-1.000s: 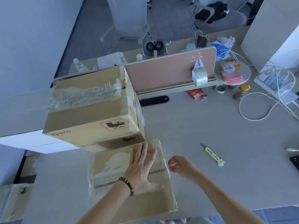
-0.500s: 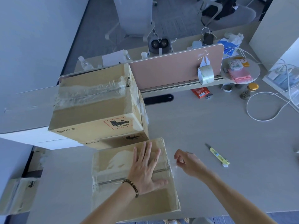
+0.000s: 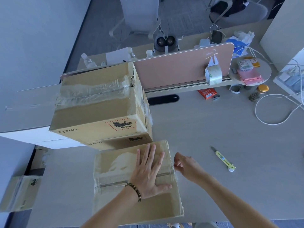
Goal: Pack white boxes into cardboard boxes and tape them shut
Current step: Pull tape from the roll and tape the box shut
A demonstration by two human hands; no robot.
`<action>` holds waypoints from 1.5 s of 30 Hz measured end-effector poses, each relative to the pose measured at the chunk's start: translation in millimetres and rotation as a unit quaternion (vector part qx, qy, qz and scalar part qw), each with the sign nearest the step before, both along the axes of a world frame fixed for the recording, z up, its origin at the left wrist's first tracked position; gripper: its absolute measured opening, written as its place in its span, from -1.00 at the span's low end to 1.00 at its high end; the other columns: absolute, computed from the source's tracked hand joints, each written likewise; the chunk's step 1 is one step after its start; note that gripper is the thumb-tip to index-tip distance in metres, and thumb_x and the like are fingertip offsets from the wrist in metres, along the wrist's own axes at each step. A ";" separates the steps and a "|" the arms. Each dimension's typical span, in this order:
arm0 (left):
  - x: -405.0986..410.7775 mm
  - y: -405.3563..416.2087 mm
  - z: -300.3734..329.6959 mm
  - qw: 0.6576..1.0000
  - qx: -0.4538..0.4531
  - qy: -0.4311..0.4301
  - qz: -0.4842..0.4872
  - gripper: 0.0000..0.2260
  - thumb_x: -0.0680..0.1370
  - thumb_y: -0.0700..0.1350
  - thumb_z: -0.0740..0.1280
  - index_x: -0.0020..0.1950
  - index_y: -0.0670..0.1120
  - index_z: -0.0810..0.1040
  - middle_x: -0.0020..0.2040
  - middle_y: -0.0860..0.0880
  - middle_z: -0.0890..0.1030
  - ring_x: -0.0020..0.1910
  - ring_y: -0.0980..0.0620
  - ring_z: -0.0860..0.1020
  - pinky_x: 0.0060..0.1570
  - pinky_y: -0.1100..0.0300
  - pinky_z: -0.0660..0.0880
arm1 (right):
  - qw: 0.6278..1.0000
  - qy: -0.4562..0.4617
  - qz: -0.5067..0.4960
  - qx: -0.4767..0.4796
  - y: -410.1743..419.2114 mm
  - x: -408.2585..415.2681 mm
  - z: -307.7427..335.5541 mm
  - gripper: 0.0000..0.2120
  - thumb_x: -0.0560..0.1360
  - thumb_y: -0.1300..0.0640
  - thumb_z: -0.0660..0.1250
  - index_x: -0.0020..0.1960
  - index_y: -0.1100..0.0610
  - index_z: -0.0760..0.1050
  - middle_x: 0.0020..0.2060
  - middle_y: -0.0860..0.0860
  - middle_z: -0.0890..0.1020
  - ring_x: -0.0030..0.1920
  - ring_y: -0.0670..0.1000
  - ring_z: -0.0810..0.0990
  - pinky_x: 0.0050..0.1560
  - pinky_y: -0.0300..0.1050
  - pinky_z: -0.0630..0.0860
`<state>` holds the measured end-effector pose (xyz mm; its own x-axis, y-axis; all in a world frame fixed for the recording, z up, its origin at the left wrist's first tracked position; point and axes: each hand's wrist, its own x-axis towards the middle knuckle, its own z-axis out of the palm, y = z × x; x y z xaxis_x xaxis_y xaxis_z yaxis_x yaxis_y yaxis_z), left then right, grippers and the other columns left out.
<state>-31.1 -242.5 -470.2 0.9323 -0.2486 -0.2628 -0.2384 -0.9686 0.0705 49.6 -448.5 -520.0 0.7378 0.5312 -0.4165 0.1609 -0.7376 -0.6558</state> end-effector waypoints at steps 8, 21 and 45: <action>-0.6 1.0 -2.2 1.000 -0.002 -0.001 0.000 0.00 0.42 0.59 0.01 0.64 -0.02 -0.13 0.61 -0.23 -0.18 0.59 -0.24 -0.23 0.46 -0.40 -0.07 | 0.959 0.068 -0.273 0.042 0.6 -10.6 15.5 -0.87 0.51 0.25 0.34 -0.18 0.08 0.57 -0.30 -0.04 0.68 -0.28 0.00 0.68 -0.18 -0.16 0.61; -3.2 2.0 -5.1 1.000 -0.007 -0.008 -0.001 -0.02 0.43 0.59 -0.03 0.63 0.01 -0.18 0.60 -0.22 -0.25 0.57 -0.21 -0.31 0.47 -0.37 -0.17 | 0.917 0.183 -0.326 0.138 16.9 -72.2 20.3 -0.72 0.67 0.07 0.16 0.06 -0.18 0.62 -0.12 -0.13 0.72 -0.01 -0.06 0.69 0.13 -0.05 0.59; -109.0 95.0 -13.8 0.951 -0.090 -0.064 0.290 0.03 0.39 0.57 0.10 0.62 0.01 -0.22 0.63 -0.09 -0.15 0.59 -0.10 -0.24 0.50 -0.22 -0.25 | 0.931 0.236 -0.184 0.208 -5.8 -115.5 31.3 -0.29 0.52 -0.27 0.35 0.56 -0.28 0.10 0.41 -0.36 0.37 0.44 -0.21 0.36 0.37 -0.21 0.29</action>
